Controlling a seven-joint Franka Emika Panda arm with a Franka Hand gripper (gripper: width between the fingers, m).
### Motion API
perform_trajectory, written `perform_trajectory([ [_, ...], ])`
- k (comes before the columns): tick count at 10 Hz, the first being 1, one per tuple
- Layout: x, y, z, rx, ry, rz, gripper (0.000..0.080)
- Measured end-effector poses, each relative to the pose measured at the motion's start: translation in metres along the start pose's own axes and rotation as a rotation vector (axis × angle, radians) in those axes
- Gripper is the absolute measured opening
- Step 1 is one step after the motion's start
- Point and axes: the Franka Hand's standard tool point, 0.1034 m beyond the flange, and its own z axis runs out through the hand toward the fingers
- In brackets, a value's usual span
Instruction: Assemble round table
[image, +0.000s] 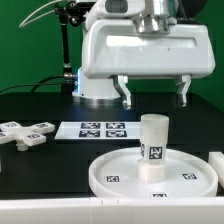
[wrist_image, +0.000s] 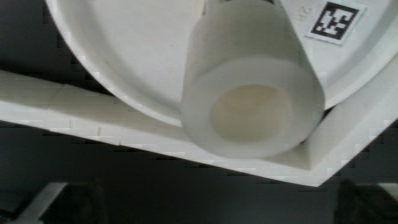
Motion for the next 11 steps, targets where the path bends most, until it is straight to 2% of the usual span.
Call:
perform_trajectory([
  [3, -0.003, -0.002, 0.004, 0.008, -0.023, 0.0, 0.0649],
  [4, -0.01, 0.0, 0.01, 0.012, -0.043, -0.007, 0.0649],
  [5, -0.017, -0.003, 0.016, 0.037, -0.115, 0.0, 0.0649],
  [8, -0.022, -0.015, 0.022, 0.105, -0.299, 0.016, 0.0649],
  [11, -0.027, -0.011, 0.031, 0.114, -0.322, 0.014, 0.0649],
])
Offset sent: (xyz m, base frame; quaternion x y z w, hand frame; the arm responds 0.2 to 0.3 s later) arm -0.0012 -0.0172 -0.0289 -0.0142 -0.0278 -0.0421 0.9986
